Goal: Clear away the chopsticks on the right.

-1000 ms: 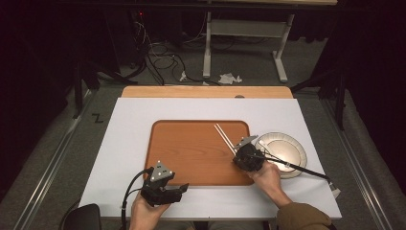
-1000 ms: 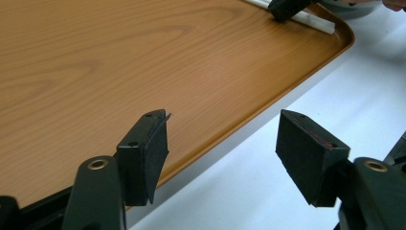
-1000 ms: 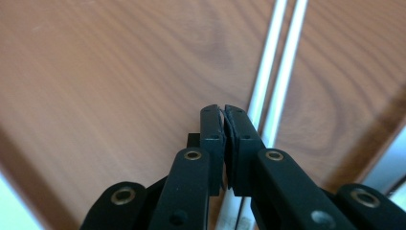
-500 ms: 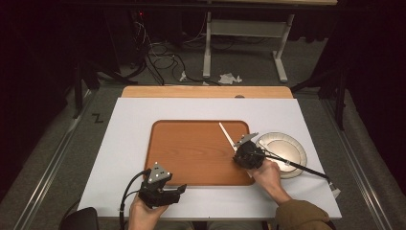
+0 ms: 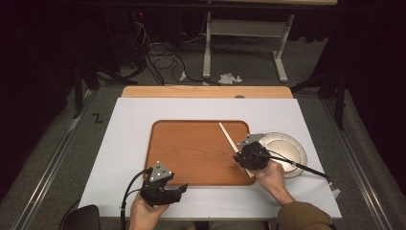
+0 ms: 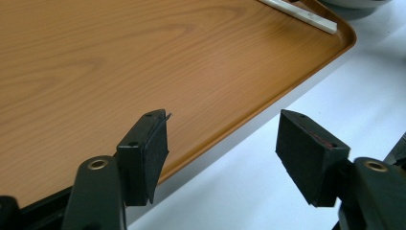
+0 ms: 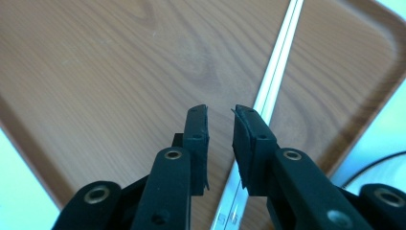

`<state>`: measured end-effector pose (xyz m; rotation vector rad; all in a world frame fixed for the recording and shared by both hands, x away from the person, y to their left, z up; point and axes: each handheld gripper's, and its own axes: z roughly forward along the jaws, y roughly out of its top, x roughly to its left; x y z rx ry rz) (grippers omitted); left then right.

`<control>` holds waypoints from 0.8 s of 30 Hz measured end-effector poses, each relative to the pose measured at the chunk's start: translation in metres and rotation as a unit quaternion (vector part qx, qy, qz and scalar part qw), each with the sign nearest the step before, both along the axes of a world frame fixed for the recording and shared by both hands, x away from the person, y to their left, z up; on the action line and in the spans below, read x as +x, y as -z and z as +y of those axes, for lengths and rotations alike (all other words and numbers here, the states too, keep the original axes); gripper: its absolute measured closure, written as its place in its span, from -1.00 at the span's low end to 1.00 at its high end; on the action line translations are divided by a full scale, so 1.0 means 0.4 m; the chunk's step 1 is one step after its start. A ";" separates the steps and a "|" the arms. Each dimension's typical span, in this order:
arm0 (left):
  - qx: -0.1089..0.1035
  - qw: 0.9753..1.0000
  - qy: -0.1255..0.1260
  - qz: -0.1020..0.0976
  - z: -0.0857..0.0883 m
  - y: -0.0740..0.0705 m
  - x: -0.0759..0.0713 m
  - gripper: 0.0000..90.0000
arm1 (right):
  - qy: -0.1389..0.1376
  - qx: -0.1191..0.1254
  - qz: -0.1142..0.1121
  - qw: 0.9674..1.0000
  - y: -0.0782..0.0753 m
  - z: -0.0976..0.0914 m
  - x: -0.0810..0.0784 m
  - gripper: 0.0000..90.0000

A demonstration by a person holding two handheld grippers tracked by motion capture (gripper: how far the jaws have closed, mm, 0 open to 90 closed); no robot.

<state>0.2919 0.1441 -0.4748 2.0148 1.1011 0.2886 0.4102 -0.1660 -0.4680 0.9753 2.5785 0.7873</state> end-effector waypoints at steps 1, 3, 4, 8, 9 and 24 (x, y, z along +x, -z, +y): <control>0.000 1.000 0.002 0.000 -0.002 0.000 0.002 -0.21 | -0.001 0.000 -0.003 1.000 -0.003 -0.003 -0.003 0.67; 0.000 1.000 0.007 -0.001 -0.005 -0.001 0.005 -0.21 | 0.003 0.002 -0.006 1.000 -0.011 -0.010 -0.011 0.65; 0.000 1.000 0.010 -0.001 -0.007 -0.001 0.007 -0.21 | 0.000 0.004 -0.009 1.000 -0.013 -0.014 -0.014 0.65; -0.001 1.000 0.018 -0.003 -0.014 -0.002 0.015 -0.21 | 0.002 0.007 -0.016 1.000 -0.025 -0.027 -0.031 0.63; -0.003 1.000 0.019 -0.003 -0.016 -0.003 0.017 -0.21 | 0.002 0.008 -0.019 1.000 -0.028 -0.030 -0.036 0.62; -0.003 0.998 0.056 -0.004 -0.048 -0.006 0.046 -0.21 | 0.035 0.047 -0.028 0.998 -0.061 -0.121 -0.094 0.57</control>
